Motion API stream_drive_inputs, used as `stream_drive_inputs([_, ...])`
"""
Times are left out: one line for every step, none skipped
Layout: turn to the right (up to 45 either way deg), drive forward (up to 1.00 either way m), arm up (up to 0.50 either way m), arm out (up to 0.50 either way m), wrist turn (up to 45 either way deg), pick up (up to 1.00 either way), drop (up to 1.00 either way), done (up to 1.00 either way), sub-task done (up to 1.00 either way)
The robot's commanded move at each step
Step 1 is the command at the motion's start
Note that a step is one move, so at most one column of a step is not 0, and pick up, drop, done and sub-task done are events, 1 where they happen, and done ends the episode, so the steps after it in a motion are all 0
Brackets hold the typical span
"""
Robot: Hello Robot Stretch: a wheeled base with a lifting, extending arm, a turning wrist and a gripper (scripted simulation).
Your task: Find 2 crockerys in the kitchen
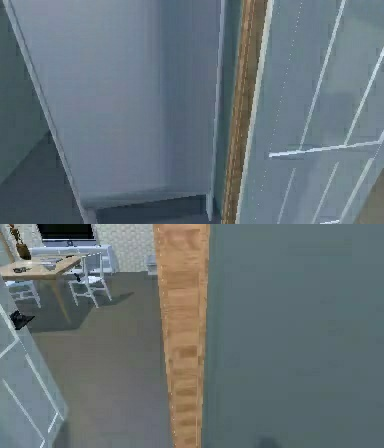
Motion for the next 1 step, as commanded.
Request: stream_drive_inputs([30.0,0.0,0.0,0.0,0.0,0.0,0.0,0.0,0.0])
